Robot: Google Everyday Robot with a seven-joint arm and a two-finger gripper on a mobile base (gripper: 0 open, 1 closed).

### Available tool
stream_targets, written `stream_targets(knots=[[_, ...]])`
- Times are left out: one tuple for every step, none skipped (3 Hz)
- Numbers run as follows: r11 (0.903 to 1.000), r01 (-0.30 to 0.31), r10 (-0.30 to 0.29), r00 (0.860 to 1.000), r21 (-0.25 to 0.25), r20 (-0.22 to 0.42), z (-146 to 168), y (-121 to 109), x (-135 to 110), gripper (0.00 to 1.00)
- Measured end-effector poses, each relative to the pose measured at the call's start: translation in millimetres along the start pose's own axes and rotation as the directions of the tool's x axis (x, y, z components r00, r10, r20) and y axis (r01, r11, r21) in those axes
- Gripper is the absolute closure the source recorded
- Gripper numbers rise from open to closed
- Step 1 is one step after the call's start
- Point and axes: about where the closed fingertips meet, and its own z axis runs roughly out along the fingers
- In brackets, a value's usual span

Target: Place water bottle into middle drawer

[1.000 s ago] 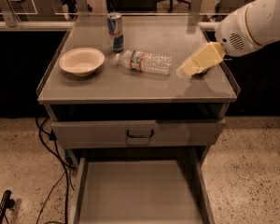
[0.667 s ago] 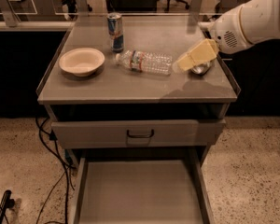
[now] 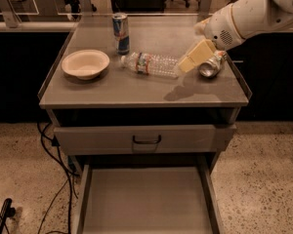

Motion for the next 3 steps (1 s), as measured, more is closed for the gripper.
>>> stream_targets(knots=[[1.0000, 0.000, 0.000, 1.000, 0.000, 0.000, 0.0, 0.0, 0.0, 0.00], [0.9999, 0.012, -0.012, 1.000, 0.011, 0.004, 1.5, 0.5, -4.1, 0.00], [0.9987, 0.050, -0.050, 0.999, -0.006, 0.019, 25.6, -1.3, -18.7, 0.00]])
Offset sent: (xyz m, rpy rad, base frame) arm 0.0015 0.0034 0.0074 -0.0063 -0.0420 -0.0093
